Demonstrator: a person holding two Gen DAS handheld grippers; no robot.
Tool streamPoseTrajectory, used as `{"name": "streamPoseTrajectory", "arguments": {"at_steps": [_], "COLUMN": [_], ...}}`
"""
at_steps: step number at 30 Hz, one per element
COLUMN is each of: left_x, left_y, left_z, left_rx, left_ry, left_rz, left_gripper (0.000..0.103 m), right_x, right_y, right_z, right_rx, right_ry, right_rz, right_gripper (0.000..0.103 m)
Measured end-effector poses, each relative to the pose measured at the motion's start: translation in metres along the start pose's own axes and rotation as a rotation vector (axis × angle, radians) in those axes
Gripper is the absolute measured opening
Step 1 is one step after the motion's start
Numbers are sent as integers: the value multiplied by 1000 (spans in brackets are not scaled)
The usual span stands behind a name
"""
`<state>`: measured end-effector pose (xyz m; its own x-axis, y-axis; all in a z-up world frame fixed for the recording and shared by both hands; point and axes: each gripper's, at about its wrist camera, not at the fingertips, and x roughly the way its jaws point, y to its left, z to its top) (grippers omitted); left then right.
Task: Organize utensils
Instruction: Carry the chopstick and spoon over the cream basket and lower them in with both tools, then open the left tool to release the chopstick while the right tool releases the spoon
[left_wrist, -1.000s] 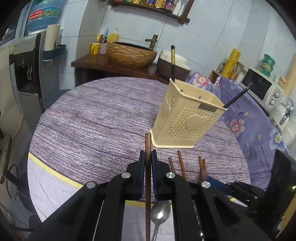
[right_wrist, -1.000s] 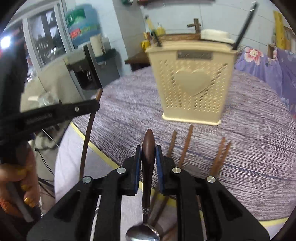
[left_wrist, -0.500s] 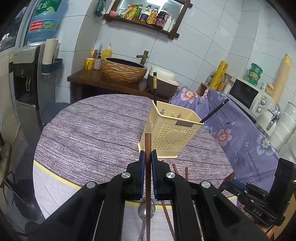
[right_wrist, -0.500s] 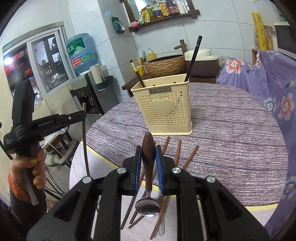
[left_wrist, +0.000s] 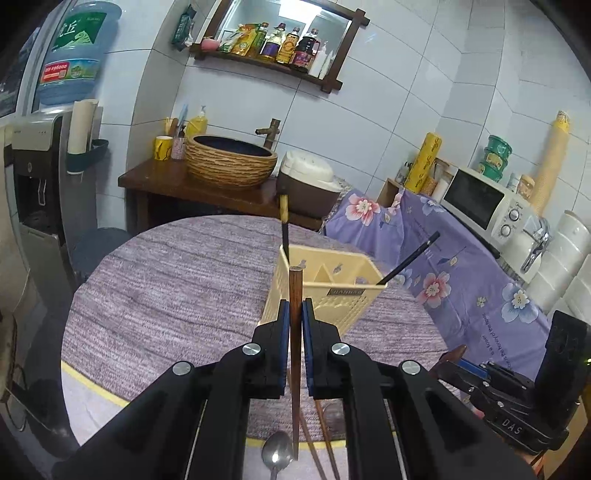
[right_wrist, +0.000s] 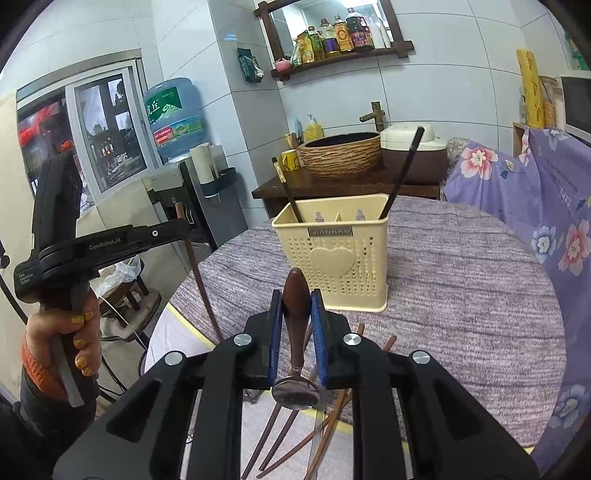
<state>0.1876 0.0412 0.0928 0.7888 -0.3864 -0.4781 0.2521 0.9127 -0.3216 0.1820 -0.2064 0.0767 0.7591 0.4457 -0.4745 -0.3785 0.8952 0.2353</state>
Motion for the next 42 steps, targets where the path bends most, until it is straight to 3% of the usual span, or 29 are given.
{"name": "streamPoseTrajectory", "arguments": {"at_steps": [10,13,17,22,30,37,42], "left_x": [-13,-10,2,40,87,107,110], "left_y": [-22,-32,-41,-47,-38,-27,-28], "left_z": [105,137,155,133,80,56,52], "left_rx": [5,9,32,63,81,73,90], "left_ry": [-149,-205,-268,-233,-131,-60,-52], "left_rz": [-54,-30,27,59,83,88,95], "left_gripper": [8,8,8,8,8,8,8], "right_x": [-1,2,18,56,111,131,133], "right_y": [5,4,-2,-9,-15,-22,-23], "right_z": [110,146,172,162,110,80,76], "right_rx": [-58,-62,-64,-70,-118,-110,-117], "right_ry": [-122,-183,-217,-184,-98,-25,-32], "right_rz": [-38,-90,-147,-180,-240,-233,-238], "right_gripper": [16,16,16,16,16,16,17]}}
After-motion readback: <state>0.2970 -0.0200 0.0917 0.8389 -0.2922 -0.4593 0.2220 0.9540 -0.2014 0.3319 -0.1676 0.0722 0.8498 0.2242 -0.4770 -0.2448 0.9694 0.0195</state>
